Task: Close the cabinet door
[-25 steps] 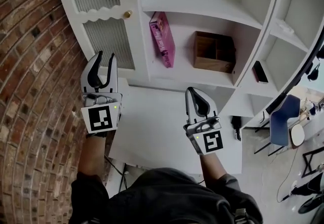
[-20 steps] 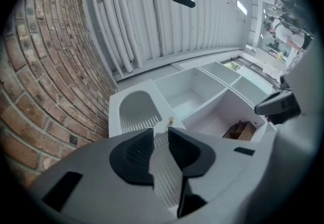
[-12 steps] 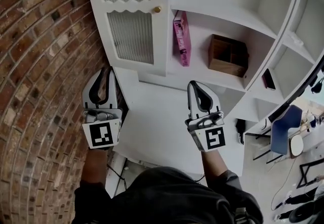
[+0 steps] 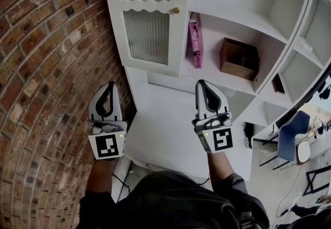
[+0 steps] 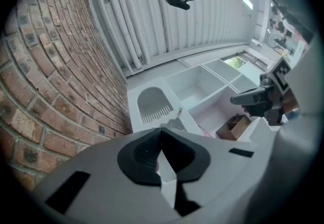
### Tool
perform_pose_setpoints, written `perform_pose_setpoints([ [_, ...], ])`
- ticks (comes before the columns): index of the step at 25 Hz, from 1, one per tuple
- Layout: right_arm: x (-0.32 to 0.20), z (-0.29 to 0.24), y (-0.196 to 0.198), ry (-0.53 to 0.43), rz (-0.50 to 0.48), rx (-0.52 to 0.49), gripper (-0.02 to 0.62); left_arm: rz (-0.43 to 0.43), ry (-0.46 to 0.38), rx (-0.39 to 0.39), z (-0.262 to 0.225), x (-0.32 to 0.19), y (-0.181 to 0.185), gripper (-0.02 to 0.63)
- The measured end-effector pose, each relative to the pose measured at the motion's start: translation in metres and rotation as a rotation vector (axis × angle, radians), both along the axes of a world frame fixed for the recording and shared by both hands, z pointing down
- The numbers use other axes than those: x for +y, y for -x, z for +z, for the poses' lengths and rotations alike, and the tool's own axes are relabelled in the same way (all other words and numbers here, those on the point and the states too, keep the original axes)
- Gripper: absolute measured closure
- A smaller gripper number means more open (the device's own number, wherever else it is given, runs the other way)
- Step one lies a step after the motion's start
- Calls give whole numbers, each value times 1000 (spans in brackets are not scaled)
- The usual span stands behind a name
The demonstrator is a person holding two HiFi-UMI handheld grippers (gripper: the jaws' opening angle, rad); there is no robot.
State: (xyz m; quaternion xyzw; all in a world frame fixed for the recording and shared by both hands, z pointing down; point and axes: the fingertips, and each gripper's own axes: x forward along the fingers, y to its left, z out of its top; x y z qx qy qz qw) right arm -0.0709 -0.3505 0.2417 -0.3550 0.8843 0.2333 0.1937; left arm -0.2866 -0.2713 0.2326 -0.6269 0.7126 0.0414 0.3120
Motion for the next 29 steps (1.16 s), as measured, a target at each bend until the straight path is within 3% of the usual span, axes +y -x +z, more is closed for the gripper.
perform_pose_setpoints([
  [29,9,-9,14,-21,16,-10,595,45,45,-7,15,-1,6,604],
])
